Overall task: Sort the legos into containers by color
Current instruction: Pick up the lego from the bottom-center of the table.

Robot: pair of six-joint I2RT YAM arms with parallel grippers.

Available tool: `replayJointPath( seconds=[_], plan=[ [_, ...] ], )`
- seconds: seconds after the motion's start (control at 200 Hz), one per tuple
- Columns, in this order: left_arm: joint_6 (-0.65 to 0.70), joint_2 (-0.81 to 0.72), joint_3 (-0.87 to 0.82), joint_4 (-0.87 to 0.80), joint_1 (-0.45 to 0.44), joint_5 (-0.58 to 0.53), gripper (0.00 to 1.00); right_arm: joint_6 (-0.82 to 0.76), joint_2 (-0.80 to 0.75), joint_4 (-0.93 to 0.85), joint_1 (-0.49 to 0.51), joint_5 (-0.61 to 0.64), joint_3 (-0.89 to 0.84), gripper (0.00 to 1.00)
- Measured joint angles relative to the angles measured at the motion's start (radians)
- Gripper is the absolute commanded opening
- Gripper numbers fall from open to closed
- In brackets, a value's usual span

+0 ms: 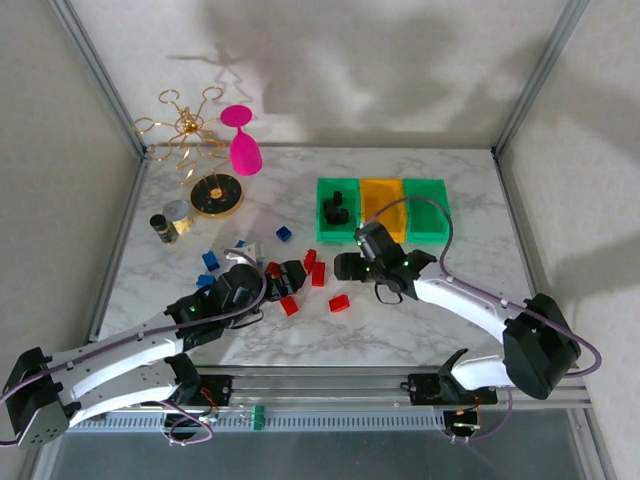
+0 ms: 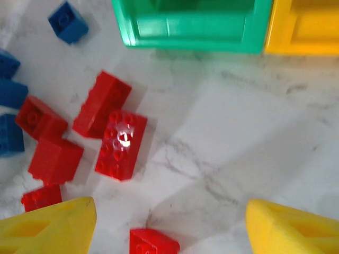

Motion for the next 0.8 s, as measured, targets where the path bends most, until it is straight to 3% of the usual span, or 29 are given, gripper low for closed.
replayJointPath(
  seconds=[0.461,0.801],
  plan=[
    [-0.052,-0.060,-0.058,-0.004,-0.006,-0.060,1.00,0.190,0.046,0.058,0.131,0.003,-0.109,0.79],
    [-0.052,-0.061,-0.058,-0.027,-0.006,-0.083,1.00,0.221,0.153,0.088,0.163,0.005,-0.106,0.65]
  ],
)
